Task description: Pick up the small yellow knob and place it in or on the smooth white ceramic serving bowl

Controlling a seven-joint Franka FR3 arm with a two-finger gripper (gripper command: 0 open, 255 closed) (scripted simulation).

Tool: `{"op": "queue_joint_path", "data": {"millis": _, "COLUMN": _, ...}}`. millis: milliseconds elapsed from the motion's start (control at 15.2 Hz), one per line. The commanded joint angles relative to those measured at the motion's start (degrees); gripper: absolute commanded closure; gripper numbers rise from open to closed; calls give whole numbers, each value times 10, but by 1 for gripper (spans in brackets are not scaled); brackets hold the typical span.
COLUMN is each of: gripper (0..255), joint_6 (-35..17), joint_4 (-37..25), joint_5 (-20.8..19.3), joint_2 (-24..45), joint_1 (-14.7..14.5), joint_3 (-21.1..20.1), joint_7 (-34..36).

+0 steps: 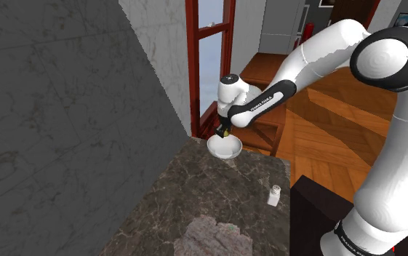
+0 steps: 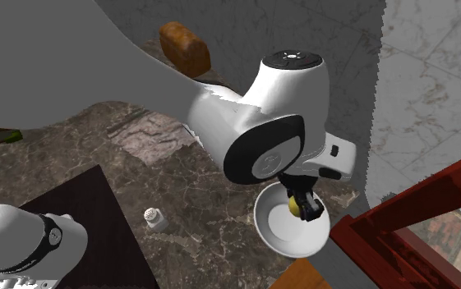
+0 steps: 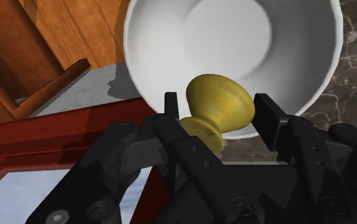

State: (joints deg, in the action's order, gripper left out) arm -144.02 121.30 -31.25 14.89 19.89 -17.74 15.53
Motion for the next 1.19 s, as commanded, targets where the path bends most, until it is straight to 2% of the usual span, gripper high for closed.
{"op": "queue_joint_path", "data": {"millis": 0, "gripper": 255, "joint_6": -12, "joint_4": 2, "joint_5": -11, "joint_2": 11, "joint_1": -1, "joint_3": 5, "joint_7": 7}}
{"op": "queue_joint_path", "data": {"millis": 660, "gripper": 255, "joint_6": -60, "joint_4": 1, "joint_5": -72, "joint_2": 68, "joint_1": -19, "joint_3": 33, "joint_7": 63}}
{"op": "queue_joint_path", "data": {"millis": 1122, "gripper": 255, "joint_6": -60, "joint_4": 1, "joint_5": -72, "joint_2": 68, "joint_1": -19, "joint_3": 33, "joint_7": 63}}
